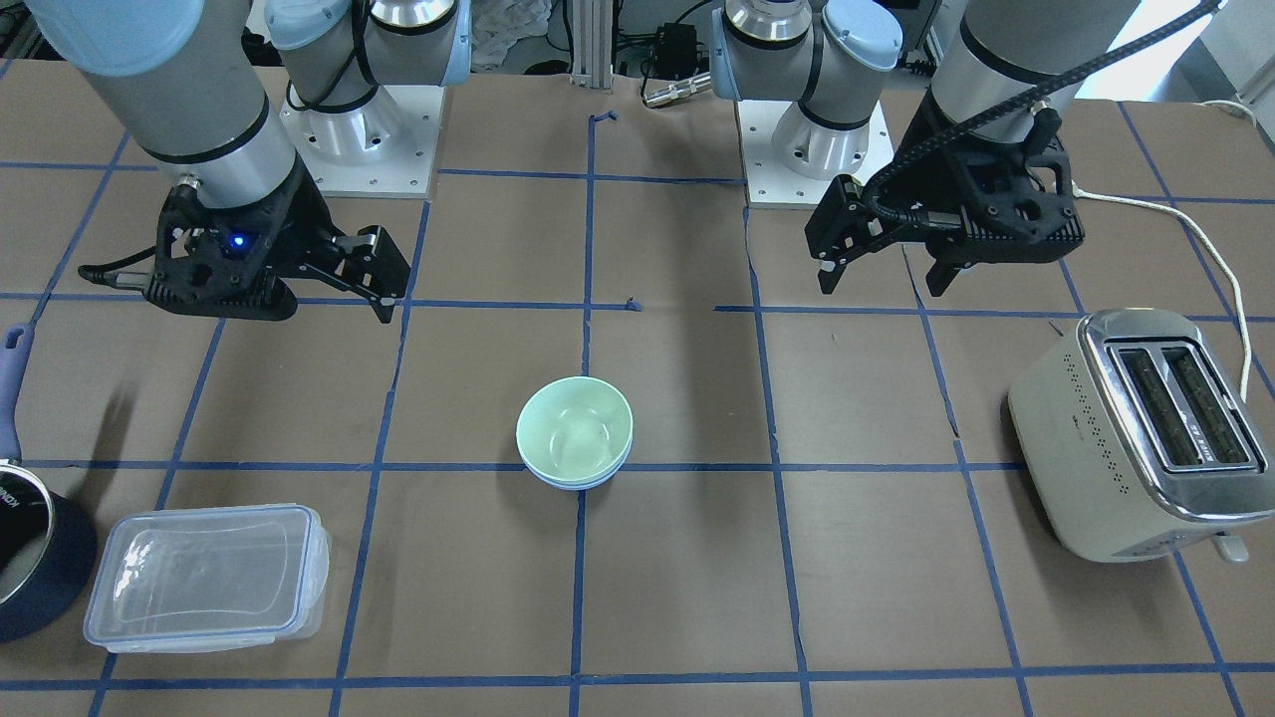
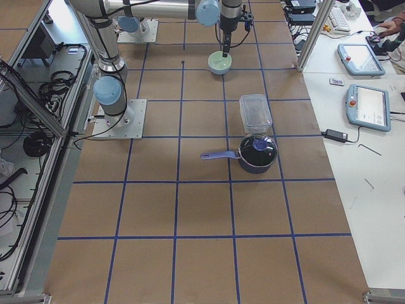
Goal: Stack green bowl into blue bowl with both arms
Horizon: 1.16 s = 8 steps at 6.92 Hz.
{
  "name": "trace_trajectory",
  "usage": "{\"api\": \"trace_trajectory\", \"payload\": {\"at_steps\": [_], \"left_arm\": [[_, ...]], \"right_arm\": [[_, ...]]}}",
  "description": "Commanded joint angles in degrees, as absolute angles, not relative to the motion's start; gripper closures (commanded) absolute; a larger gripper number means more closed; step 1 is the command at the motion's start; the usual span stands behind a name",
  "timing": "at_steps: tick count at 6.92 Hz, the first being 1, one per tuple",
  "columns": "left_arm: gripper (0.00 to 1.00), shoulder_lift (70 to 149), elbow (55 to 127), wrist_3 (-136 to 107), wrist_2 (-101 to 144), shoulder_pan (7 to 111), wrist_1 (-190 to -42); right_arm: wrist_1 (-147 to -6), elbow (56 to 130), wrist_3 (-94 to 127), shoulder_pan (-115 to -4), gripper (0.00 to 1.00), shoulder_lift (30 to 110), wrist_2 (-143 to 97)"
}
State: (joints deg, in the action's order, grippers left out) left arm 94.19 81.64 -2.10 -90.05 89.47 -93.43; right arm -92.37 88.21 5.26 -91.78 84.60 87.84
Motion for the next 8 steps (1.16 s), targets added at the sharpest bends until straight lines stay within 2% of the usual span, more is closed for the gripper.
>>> {"api": "trace_trajectory", "payload": {"at_steps": [1, 8], "left_arm": [[0.0, 94.04, 82.0, -2.02, -90.0, 89.47, -93.78], [0.0, 93.87, 82.44, -1.93, -89.91, 89.12, -93.78]], "right_arm": [[-91.68, 90.88, 2.02, -90.36, 0.0, 87.79, 89.46], [-87.71, 90.35, 1.14, -89.47, 0.0, 90.18, 90.63]]}}
